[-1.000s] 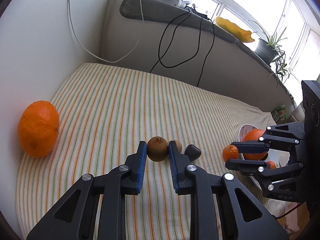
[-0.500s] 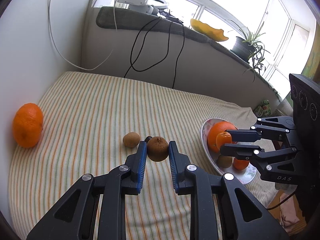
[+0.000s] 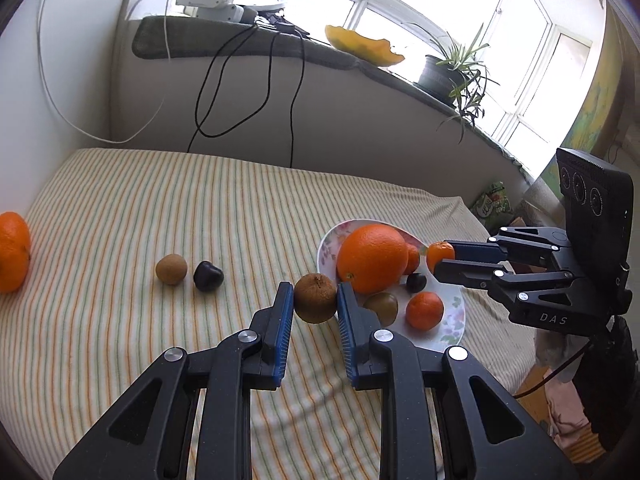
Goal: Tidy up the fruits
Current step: 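Carry the kiwi and small tangerine over the plate with both grippers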
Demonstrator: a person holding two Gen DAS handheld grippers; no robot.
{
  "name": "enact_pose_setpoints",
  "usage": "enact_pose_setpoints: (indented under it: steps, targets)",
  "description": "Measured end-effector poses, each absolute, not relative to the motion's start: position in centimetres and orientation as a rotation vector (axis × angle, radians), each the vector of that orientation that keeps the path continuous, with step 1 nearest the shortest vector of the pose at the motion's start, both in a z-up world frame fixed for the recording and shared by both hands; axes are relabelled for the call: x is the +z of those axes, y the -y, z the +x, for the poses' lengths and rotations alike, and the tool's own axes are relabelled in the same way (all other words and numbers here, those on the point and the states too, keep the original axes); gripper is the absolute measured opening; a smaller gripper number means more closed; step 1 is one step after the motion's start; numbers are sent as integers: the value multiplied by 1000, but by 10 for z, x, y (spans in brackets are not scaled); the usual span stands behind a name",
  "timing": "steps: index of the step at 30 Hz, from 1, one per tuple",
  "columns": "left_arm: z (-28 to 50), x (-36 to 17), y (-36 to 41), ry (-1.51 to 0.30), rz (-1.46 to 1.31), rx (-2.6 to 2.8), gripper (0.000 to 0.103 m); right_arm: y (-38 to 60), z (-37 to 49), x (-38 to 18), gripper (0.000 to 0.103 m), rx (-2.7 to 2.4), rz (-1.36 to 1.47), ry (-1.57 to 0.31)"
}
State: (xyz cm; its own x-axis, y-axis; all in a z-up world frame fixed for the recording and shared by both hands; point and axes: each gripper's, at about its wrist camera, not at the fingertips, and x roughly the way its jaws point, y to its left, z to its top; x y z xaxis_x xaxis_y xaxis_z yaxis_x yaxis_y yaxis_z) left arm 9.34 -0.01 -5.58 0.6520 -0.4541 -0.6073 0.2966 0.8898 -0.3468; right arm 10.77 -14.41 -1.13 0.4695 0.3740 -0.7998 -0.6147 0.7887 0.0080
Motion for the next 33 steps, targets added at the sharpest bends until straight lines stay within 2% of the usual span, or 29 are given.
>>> enact_pose_setpoints:
  steps: [33]
  targets:
    - [102, -59, 98, -785, -153, -575, 20, 214, 94, -40, 24, 534, -199, -958]
